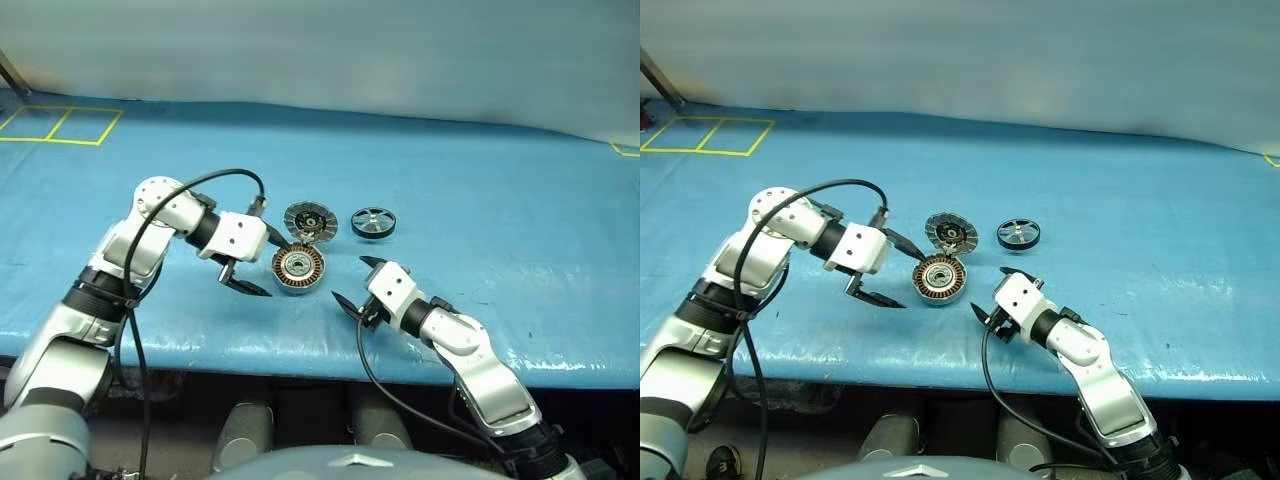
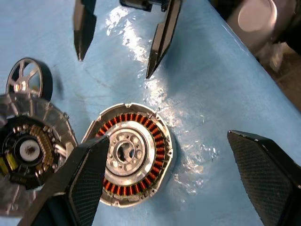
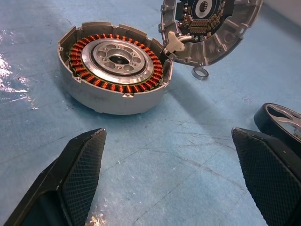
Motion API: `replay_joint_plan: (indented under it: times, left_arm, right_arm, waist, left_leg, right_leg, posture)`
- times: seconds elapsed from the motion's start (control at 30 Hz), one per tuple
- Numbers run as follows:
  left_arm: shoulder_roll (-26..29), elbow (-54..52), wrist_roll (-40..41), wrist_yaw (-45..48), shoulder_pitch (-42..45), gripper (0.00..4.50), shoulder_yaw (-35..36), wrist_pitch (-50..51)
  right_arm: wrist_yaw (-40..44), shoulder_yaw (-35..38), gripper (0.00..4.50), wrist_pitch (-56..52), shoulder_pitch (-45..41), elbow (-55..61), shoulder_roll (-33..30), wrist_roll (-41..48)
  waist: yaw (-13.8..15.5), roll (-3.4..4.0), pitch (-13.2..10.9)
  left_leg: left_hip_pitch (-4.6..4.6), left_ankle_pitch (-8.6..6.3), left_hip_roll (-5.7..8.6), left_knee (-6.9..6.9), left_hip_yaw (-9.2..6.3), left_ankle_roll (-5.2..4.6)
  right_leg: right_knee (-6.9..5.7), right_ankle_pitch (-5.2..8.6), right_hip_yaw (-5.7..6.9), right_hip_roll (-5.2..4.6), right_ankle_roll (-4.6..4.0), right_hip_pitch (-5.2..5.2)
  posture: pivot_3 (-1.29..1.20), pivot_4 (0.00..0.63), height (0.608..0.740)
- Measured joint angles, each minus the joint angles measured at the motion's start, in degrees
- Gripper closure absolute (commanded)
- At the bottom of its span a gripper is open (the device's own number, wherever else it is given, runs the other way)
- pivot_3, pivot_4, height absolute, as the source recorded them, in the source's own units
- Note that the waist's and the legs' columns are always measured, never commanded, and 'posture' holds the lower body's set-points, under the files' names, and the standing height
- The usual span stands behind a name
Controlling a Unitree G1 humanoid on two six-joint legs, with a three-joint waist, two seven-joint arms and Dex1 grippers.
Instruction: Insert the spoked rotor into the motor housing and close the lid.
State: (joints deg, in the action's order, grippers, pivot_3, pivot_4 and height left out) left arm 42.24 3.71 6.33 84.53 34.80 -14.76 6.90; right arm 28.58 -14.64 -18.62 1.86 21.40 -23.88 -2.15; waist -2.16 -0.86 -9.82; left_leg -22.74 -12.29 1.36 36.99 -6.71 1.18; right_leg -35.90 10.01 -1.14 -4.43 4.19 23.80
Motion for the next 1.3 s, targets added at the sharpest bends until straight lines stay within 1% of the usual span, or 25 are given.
replay_joint_plan:
  times: [0.1, 0.17, 0.23, 0.37, 0.47, 0.57, 0.67, 0.83, 1.0, 1.07, 1.2, 1.3]
  left_arm:
    - [-0.6, -0.5, 1.8, -6.1, -3.8, 0.14, 4.6, 3.7]
    - [-4.5, 0.2, 2.7, -14.6, -6.1, 0.14, 9.5, 3.7]
    - [-6.0, 0.7, 3.3, -18.8, -6.9, 0.14, 11.5, 4.1]
    - [-6.5, 3.8, 3.3, -24.0, -7.5, 0.14, 12.7, 4.4]
    - [-8.7, 8.4, 2.7, -27.2, -7.1, 0.14, 12.3, 4.7]
    - [-11.5, 15.7, 1.0, -30.3, -5.5, 0.14, 11.7, 3.3]
    - [-14.1, 20.2, 0.6, -31.5, -3.7, 0.14, 11.1, 2.0]
    - [-18.8, 31.7, -1.0, -32.1, 2.6, 0.14, 9.6, -2.9]
    - [-21.9, 43.2, -3.7, -33.5, 8.0, 0.14, 8.3, -8.3]
    - [-22.1, 46.0, -4.3, -34.0, 8.8, 0.14, 7.8, -9.9]
    - [-21.9, 47.8, -5.2, -33.2, 8.5, 0.14, 7.6, -12.4]
    - [-19.1, 42.7, -5.2, -32.1, 3.6, 0.14, 7.6, -13.9]
  right_arm:
    - [0.2, 0.4, 0.0, -1.0, 0.2, 0.0, -0.2, 0.4]
    - [0.3, 0.4, 0.0, -2.2, 0.2, 0.1, -0.8, 0.3]
    - [0.5, 0.5, 0.0, -2.9, 0.2, 0.4, -1.3, 0.3]
    - [1.5, 1.0, 0.0, -4.1, 0.3, 1.9, -2.9, 0.4]
    - [1.8, 1.7, 0.0, -5.4, 0.5, 2.6, -3.5, 0.4]
    - [2.4, 1.7, 0.0, -6.3, 1.3, 4.5, -3.8, 0.5]
    - [2.3, 1.8, 0.0, -7.4, 1.8, 5.4, -3.9, 0.5]
    - [2.3, 2.5, 0.0, -9.4, 2.9, 7.4, -4.5, 0.6]
    - [2.3, 3.1, 0.0, -11.1, 3.8, 9.2, -5.3, 0.6]
    - [2.3, 3.4, 0.0, -11.9, 4.1, 10.0, -5.6, 0.6]
    - [2.0, 5.2, 0.0, -13.2, 4.4, 11.5, -5.6, 0.9]
    - [1.0, 7.6, 0.0, -13.3, 3.3, 11.5, -4.1, 2.6]
  waist:
    - [0.2, -0.01, 0.0]
    - [0.6, -0.03, 0.0]
    - [0.7, -0.05, 0.0]
    - [0.7, -0.05, 0.0]
    - [0.8, -0.05, 0.0]
    - [1.0, -0.06, 0.0]
    - [1.1, -0.09, 0.0]
    - [1.3, -0.1, 0.0]
    - [1.2, -0.12, 0.0]
    - [1.0, -0.13, -0.1]
    - [1.0, -0.14, -0.1]
    - [0.4, -0.13, -0.1]
  left_leg:
    - [0.0, 0.0, 0.0, 0.0, -0.02, 0.0]
    - [0.0, 0.0, 0.02, 0.04, -0.02, 0.01]
    - [0.01, 0.0, 0.02, 0.04, -0.02, 0.01]
    - [0.04, 0.0, 0.01, 0.01, 0.0, 0.01]
    - [0.03, 0.0, 0.02, 0.02, 0.01, 0.02]
    - [0.01, 0.0, 0.03, 0.02, 0.01, 0.02]
    - [-0.01, 0.0, 0.05, 0.03, 0.02, 0.02]
    - [-0.02, 0.0, 0.06, 0.04, 0.02, 0.02]
    - [-0.02, -0.01, 0.06, 0.02, 0.04, 0.02]
    - [-0.03, -0.01, 0.06, 0.01, 0.04, 0.02]
    - [-0.05, -0.01, 0.06, 0.01, 0.03, 0.03]
    - [0.01, -0.02, 0.03, -0.06, 0.08, 0.04]
  right_leg:
    - [0.0, 0.0, 0.02, 0.0, 0.0, -0.01]
    - [0.02, 0.0, 0.03, -0.01, 0.0, -0.02]
    - [0.02, -0.01, 0.03, -0.01, 0.01, -0.03]
    - [0.01, -0.01, 0.03, -0.01, 0.01, -0.02]
    - [0.02, -0.01, 0.03, -0.01, 0.01, -0.04]
    - [0.02, -0.01, 0.03, -0.01, 0.01, -0.02]
    - [0.06, -0.03, 0.03, -0.02, 0.04, -0.03]
    - [0.07, -0.03, 0.03, -0.03, 0.05, -0.04]
    - [0.09, -0.05, 0.03, -0.03, 0.08, -0.02]
    - [0.09, -0.05, 0.03, -0.03, 0.08, -0.02]
    - [0.1, -0.05, 0.04, -0.04, 0.09, -0.01]
    - [0.1, -0.05, 0.01, -0.06, 0.08, 0.0]
  posture:
    - [0.0, 0.15, 0.74]
    - [0.0, 0.15, 0.74]
    - [0.0, 0.15, 0.74]
    - [0.0, 0.15, 0.74]
    - [0.0, 0.15, 0.74]
    - [0.0, 0.15, 0.74]
    - [0.0, 0.15, 0.74]
    - [0.0, 0.15, 0.74]
    - [0.0, 0.15, 0.74]
    - [0.0, 0.15, 0.74]
    - [0.0, 0.15, 0.74]
    - [0.0, 0.15, 0.74]
